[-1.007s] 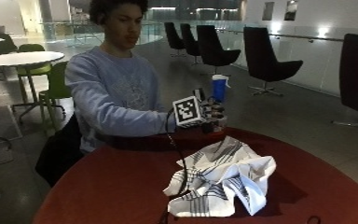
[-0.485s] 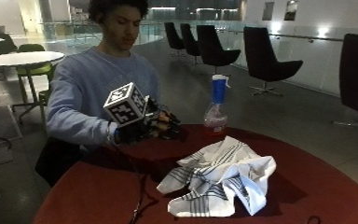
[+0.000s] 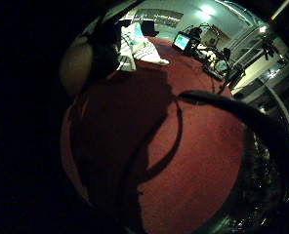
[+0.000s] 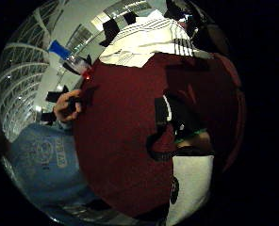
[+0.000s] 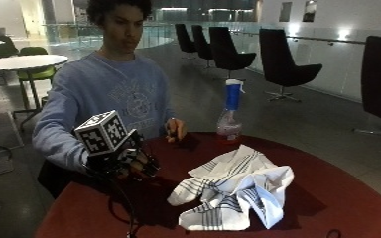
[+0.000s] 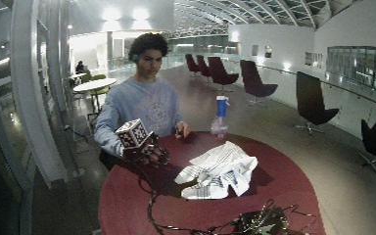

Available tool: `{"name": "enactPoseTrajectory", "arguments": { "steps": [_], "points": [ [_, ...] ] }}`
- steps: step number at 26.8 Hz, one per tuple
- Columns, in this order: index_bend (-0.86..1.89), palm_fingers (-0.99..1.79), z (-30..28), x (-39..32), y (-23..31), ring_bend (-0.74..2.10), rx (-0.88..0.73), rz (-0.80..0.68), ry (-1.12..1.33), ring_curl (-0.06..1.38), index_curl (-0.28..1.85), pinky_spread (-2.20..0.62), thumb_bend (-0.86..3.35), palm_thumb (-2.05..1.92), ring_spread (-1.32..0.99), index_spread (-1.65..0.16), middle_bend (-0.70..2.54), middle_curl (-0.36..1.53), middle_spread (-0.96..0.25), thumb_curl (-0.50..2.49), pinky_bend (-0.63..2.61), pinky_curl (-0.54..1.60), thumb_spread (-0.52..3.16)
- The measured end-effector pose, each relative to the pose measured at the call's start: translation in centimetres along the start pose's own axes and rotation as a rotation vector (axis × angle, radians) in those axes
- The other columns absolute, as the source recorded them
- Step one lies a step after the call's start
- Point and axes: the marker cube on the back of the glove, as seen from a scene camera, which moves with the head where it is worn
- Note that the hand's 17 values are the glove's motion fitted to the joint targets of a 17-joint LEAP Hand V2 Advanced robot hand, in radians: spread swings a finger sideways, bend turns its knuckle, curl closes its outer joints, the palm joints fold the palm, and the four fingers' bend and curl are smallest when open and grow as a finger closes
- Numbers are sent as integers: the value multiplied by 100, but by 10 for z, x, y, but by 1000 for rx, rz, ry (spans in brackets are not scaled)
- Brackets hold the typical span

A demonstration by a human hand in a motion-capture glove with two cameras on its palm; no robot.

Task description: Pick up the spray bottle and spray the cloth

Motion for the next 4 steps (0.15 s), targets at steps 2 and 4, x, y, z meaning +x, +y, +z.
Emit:
{"name": "enactPoseTrajectory", "arguments": {
  "steps": [2, 4],
  "points": [
    [22, 69, 2, 0, 0, 35, 2, 3, 1, 33, 35, 19, -2, 76, -2, -33, 15, 34, -4, 46, 25, 34, 113],
    [22, 70, 3, 0, -1, 34, 4, 5, 1, 33, 35, 19, -2, 76, -2, -33, 15, 34, -4, 46, 25, 34, 113]
  ]
}}
